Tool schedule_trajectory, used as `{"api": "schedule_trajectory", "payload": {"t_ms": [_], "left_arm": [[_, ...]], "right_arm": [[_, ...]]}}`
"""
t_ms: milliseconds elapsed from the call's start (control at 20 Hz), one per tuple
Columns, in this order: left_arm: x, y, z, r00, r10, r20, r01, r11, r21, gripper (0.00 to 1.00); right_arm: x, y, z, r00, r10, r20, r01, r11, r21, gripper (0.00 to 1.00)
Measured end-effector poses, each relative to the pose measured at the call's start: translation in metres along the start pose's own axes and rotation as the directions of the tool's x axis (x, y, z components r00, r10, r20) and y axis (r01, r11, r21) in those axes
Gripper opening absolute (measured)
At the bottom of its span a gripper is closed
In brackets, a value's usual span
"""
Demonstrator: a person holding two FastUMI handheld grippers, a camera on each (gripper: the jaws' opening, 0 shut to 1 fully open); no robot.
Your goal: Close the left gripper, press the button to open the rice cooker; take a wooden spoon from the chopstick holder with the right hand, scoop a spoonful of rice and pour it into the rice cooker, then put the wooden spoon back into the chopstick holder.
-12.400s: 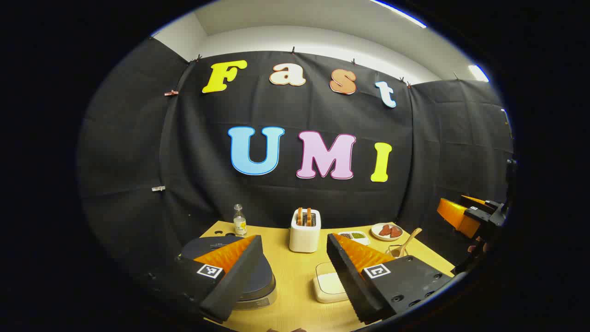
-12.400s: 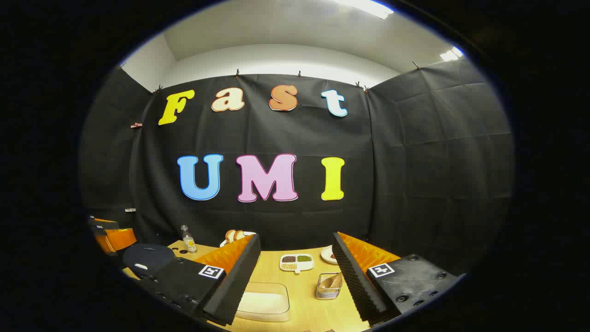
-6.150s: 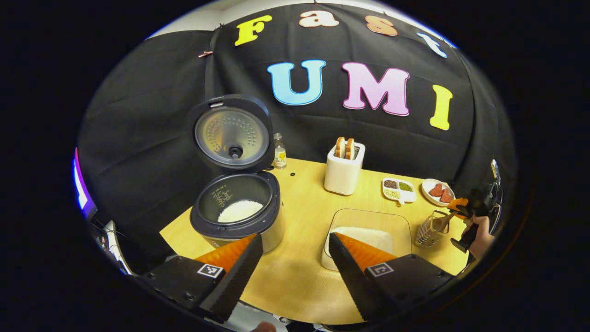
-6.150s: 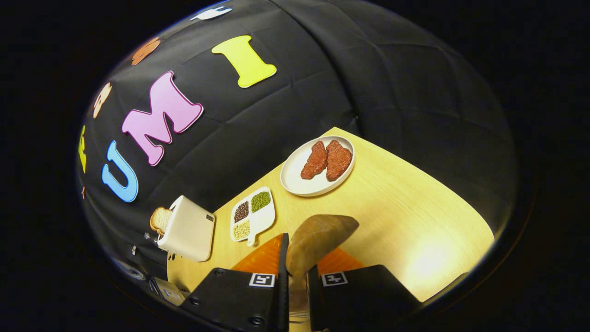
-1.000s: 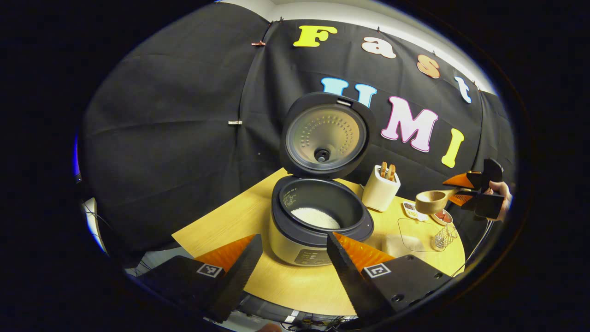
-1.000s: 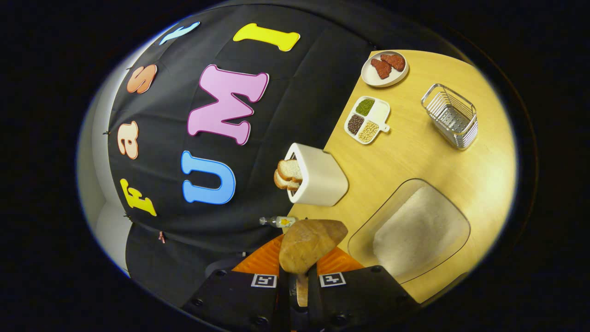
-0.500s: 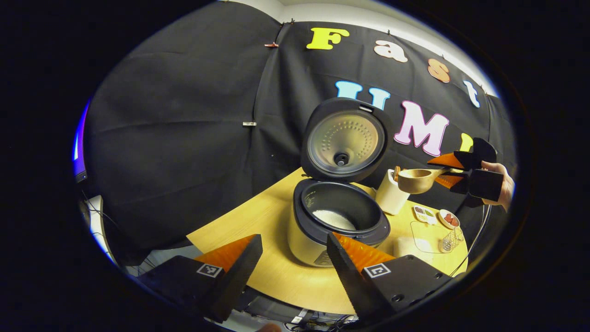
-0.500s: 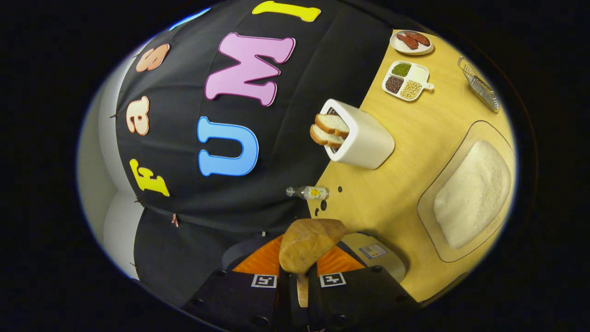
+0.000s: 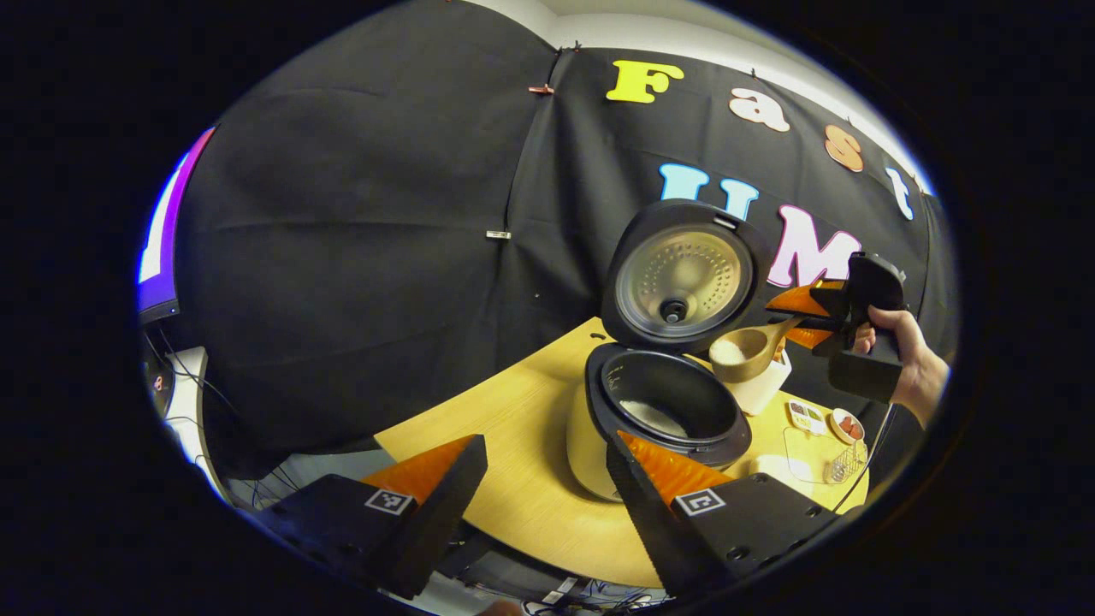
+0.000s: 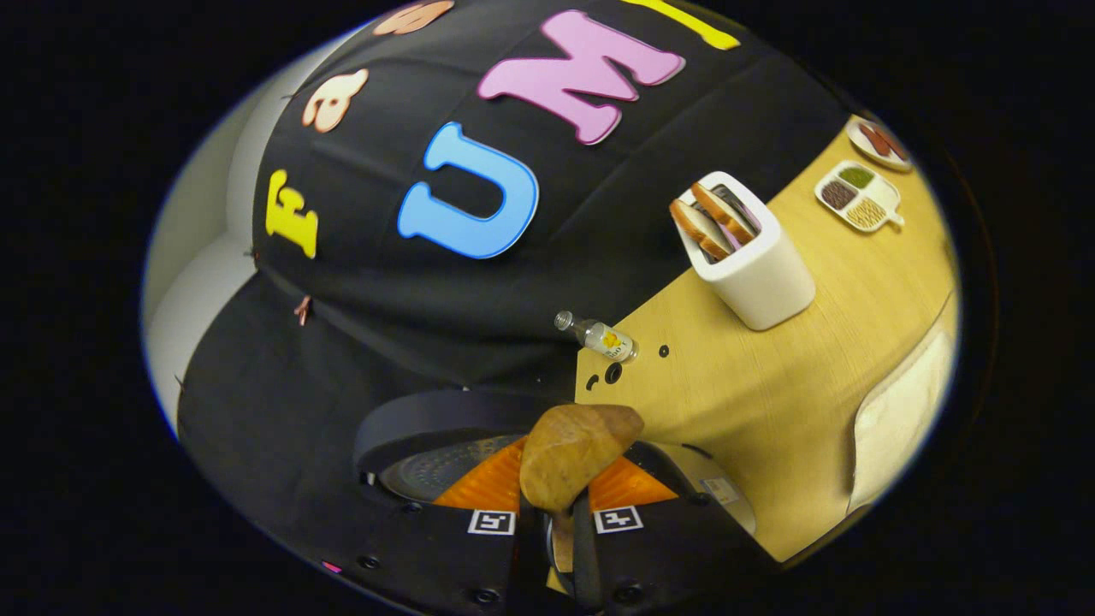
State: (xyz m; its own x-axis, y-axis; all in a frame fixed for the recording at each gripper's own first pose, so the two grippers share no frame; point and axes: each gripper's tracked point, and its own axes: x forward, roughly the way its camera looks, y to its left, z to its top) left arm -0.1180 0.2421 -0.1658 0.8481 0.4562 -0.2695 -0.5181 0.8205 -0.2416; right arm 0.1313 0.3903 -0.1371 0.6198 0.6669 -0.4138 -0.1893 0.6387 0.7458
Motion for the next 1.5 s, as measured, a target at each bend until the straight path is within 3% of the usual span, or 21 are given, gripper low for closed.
{"api": "schedule_trajectory", "payload": {"t_ms": [100,300,750,850,950,1100,1150,1200,1350,1500], "left_arm": [[0.002,0.005,-0.003,1.000,0.012,-0.004,-0.012,1.000,0.006,0.95],[0.004,0.006,-0.005,1.000,0.016,-0.013,-0.015,0.999,0.039,0.95],[0.015,0.004,0.006,1.000,0.015,-0.013,-0.013,0.995,0.104,0.92],[0.020,0.003,0.007,1.000,0.013,-0.014,-0.011,0.995,0.103,0.95],[0.023,0.003,0.007,1.000,0.010,-0.015,-0.008,0.995,0.097,0.95],[0.025,0.003,0.010,1.000,0.010,-0.007,-0.009,0.995,0.101,0.95],[0.025,0.002,0.011,1.000,0.008,-0.003,-0.008,0.995,0.101,0.95],[0.024,0.002,0.013,1.000,0.008,0.000,-0.008,0.995,0.099,0.95],[0.025,0.005,0.013,1.000,0.016,0.004,-0.016,0.996,0.085,0.95],[0.022,0.006,0.012,1.000,0.018,0.008,-0.018,0.997,0.077,0.95]], "right_arm": [[0.008,0.005,-0.008,1.000,0.008,0.001,-0.008,0.990,-0.143,0.18],[0.020,0.021,-0.024,0.999,0.042,0.000,-0.040,0.944,-0.327,0.19],[0.033,0.042,-0.046,0.993,0.118,-0.004,-0.096,0.788,-0.608,0.19],[0.032,0.051,-0.049,0.989,0.146,-0.012,-0.118,0.749,-0.653,0.18],[0.031,0.061,-0.053,0.985,0.172,-0.023,-0.138,0.695,-0.706,0.18],[0.026,0.077,-0.060,0.972,0.233,-0.039,-0.167,0.560,-0.812,0.18],[0.024,0.084,-0.067,0.966,0.251,-0.053,-0.182,0.522,-0.833,0.14],[0.022,0.089,-0.073,0.962,0.266,-0.070,-0.198,0.494,-0.846,0.18],[0.016,0.097,-0.089,0.950,0.291,-0.112,-0.228,0.402,-0.887,0.18],[0.012,0.097,-0.106,0.936,0.315,-0.154,-0.247,0.282,-0.927,0.18]]}}
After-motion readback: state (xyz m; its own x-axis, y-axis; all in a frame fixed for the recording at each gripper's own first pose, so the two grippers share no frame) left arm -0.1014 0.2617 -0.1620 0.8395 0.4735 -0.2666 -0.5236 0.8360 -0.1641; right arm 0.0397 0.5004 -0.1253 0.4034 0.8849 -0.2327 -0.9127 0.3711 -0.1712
